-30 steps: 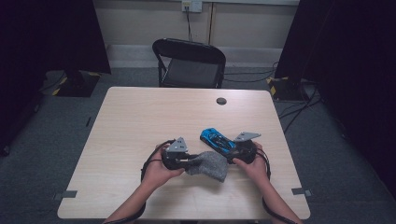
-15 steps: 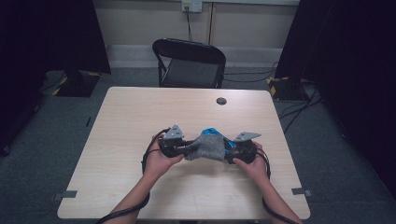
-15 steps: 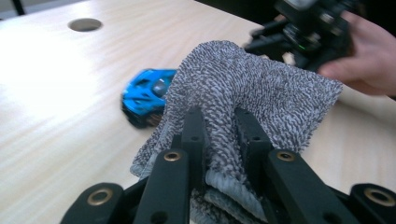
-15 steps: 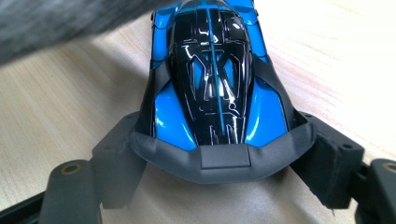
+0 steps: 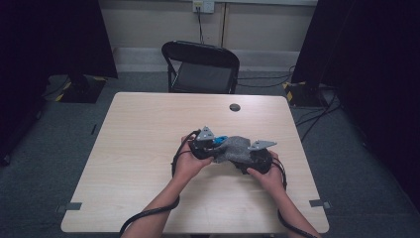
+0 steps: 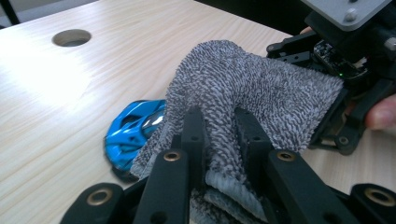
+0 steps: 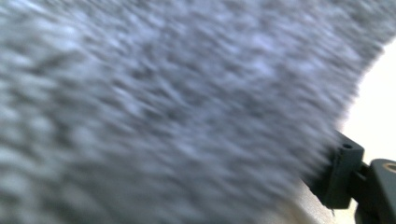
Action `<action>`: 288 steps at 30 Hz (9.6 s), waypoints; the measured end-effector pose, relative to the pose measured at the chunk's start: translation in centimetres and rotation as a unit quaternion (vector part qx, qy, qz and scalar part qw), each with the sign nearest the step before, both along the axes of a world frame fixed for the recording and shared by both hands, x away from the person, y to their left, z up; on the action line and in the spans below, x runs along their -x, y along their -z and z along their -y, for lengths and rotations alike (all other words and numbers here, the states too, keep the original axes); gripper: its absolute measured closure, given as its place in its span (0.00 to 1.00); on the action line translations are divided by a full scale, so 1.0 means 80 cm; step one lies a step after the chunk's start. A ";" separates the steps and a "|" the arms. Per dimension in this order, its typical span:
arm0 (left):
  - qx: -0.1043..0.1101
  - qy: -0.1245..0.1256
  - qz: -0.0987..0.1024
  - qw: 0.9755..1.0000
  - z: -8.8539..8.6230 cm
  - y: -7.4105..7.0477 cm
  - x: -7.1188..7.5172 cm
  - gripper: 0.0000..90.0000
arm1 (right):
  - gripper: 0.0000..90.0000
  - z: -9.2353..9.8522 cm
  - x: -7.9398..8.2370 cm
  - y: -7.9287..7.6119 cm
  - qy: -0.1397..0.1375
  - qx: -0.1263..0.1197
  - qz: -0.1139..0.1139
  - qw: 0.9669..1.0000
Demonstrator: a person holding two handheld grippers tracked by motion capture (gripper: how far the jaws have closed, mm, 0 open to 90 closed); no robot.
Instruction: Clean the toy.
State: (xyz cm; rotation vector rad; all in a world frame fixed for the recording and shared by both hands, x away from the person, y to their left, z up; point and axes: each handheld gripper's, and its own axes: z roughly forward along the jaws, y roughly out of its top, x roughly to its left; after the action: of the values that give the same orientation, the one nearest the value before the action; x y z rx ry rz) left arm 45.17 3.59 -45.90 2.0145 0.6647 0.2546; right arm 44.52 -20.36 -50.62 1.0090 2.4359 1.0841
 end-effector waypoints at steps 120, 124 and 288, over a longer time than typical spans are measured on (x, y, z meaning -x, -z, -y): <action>-0.039 -0.072 0.023 0.996 -0.071 -0.042 -0.024 0.85 | 0.26 0.000 -0.001 0.000 -0.004 0.000 -0.001 1.000; -0.032 -0.054 0.025 0.998 -0.054 -0.040 -0.016 0.85 | 0.26 0.000 -0.001 0.000 -0.004 0.000 -0.001 1.000; -0.056 -0.077 0.014 0.995 -0.034 -0.032 -0.031 0.84 | 0.26 0.001 -0.001 0.000 -0.006 0.000 0.000 1.000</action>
State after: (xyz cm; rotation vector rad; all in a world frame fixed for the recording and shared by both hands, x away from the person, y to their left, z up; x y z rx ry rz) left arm 47.63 6.35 -43.33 2.0649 0.8056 0.4183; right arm 44.63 -20.42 -50.62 0.9952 2.4452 1.0888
